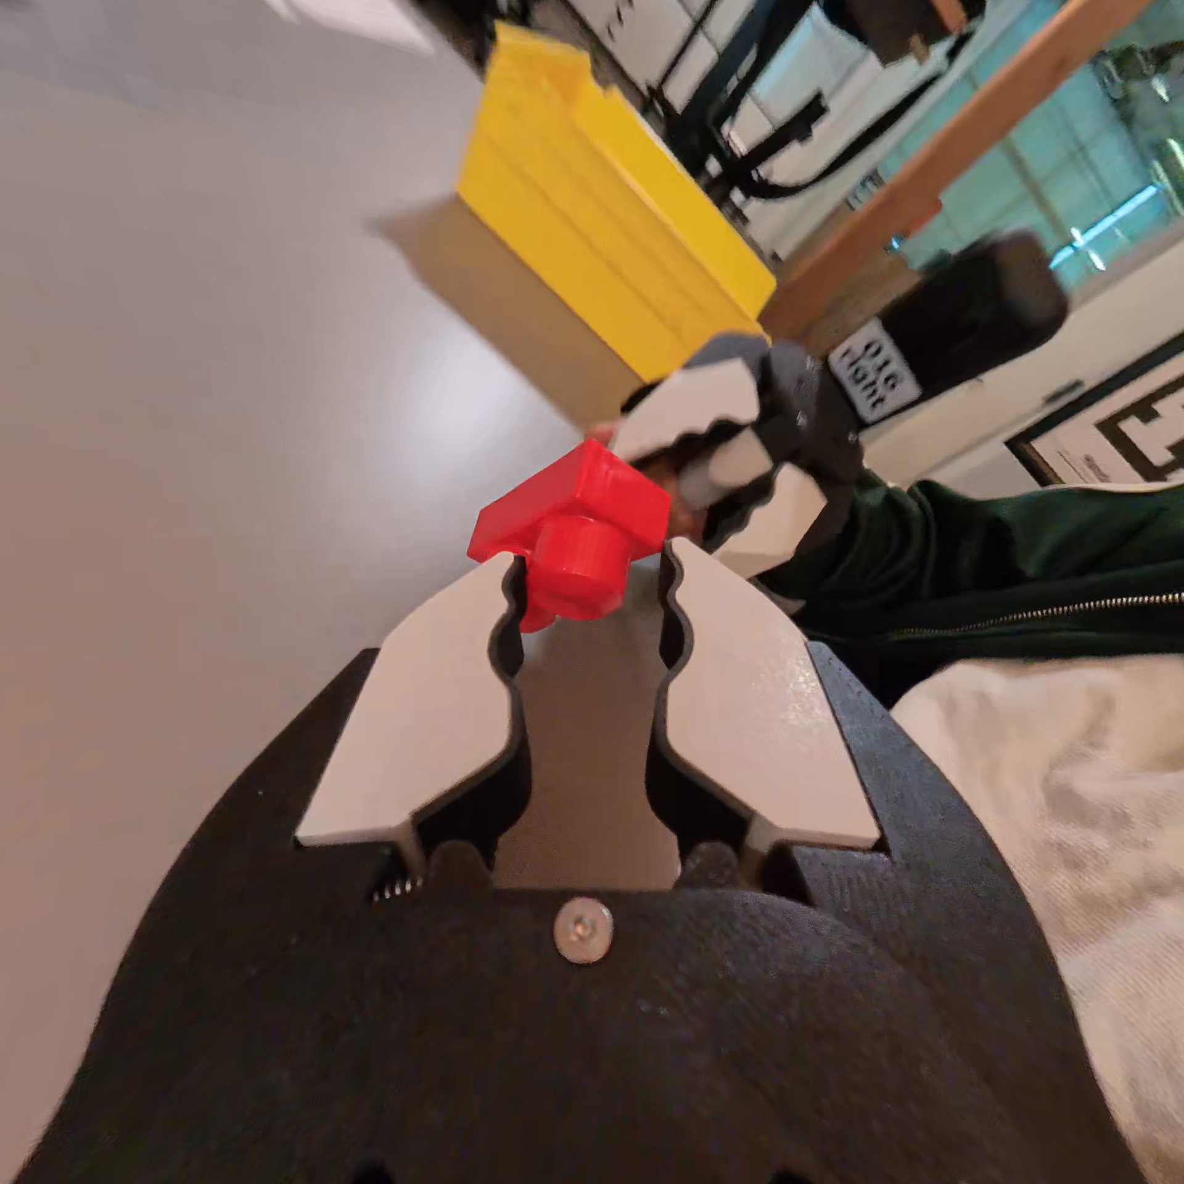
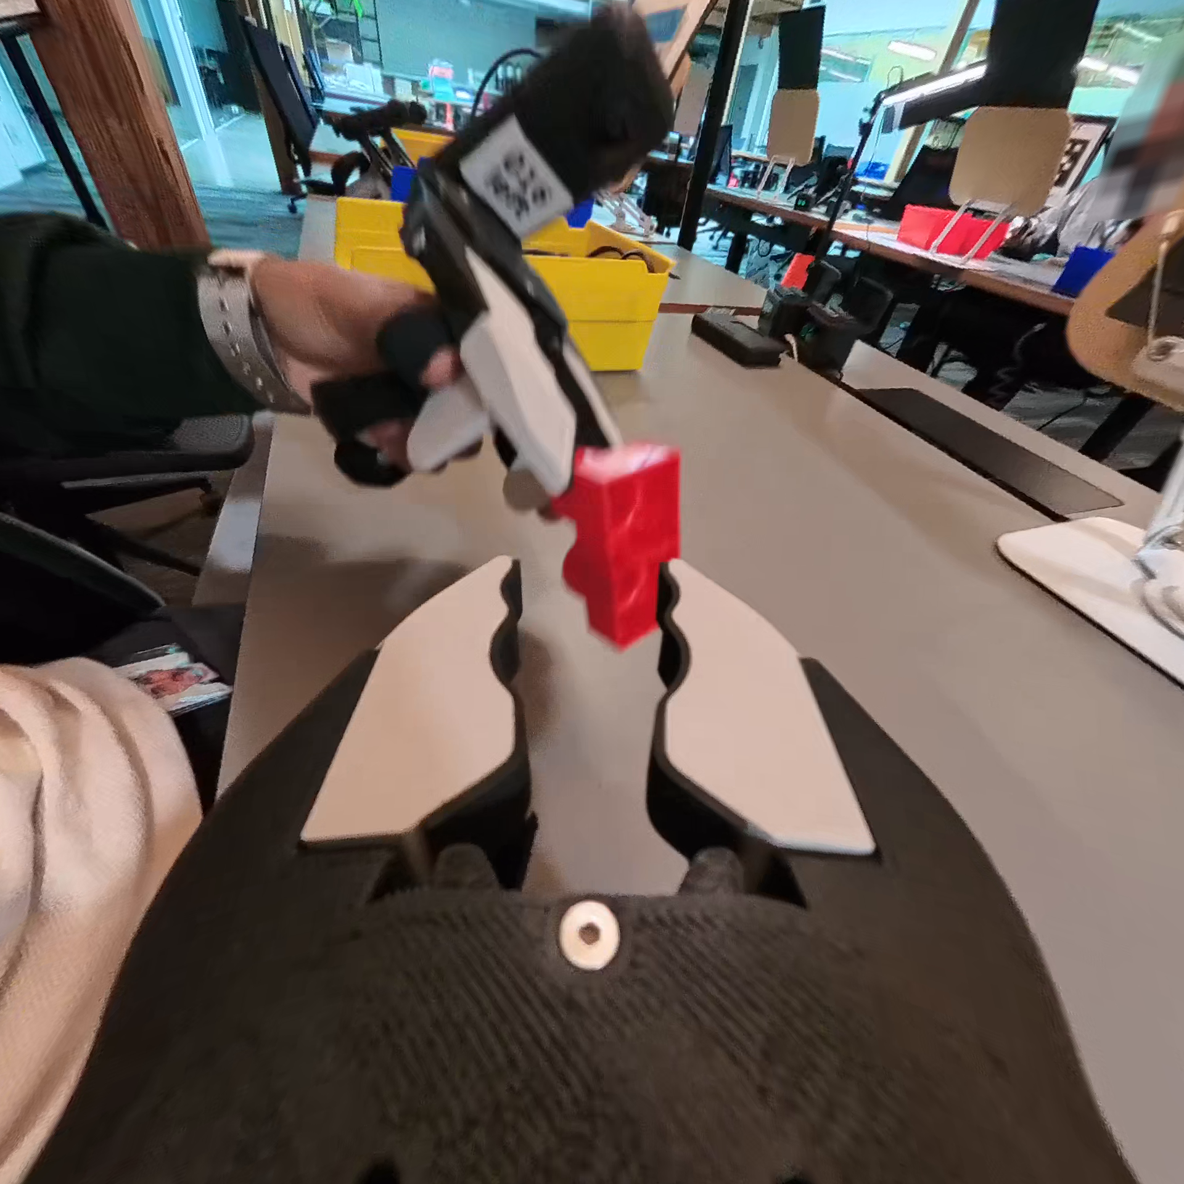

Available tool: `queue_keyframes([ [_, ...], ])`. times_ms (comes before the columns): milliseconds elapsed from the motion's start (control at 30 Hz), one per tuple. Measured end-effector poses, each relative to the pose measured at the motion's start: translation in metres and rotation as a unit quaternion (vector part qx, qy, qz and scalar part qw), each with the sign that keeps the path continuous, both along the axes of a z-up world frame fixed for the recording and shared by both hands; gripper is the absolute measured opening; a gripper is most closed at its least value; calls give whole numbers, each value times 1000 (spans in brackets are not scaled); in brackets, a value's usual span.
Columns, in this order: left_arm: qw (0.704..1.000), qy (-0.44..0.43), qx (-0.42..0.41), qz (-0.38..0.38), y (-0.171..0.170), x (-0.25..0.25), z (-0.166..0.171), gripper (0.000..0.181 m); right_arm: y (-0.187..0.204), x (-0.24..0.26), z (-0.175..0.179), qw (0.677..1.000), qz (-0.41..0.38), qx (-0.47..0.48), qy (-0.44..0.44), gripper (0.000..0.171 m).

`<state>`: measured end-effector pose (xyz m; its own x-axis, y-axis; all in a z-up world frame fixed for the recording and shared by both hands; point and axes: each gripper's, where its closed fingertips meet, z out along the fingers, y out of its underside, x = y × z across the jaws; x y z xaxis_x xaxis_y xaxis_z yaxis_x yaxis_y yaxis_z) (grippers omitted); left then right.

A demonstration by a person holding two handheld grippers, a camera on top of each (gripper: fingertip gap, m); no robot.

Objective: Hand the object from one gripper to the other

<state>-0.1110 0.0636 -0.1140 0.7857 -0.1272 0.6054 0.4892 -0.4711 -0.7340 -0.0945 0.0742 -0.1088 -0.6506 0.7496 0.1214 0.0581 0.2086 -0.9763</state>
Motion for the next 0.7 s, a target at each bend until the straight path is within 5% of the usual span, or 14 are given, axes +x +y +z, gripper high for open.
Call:
queue_keyframes([
  [367, 990, -21, -27, -136, 17, 41, -25, 40, 9, 18, -10, 999, 34, -7, -30, 55],
  [700, 978, -28, -16, -204, 1, 56, -33, 41, -10, 31, -20, 994, 91, 12, -63, 43],
])
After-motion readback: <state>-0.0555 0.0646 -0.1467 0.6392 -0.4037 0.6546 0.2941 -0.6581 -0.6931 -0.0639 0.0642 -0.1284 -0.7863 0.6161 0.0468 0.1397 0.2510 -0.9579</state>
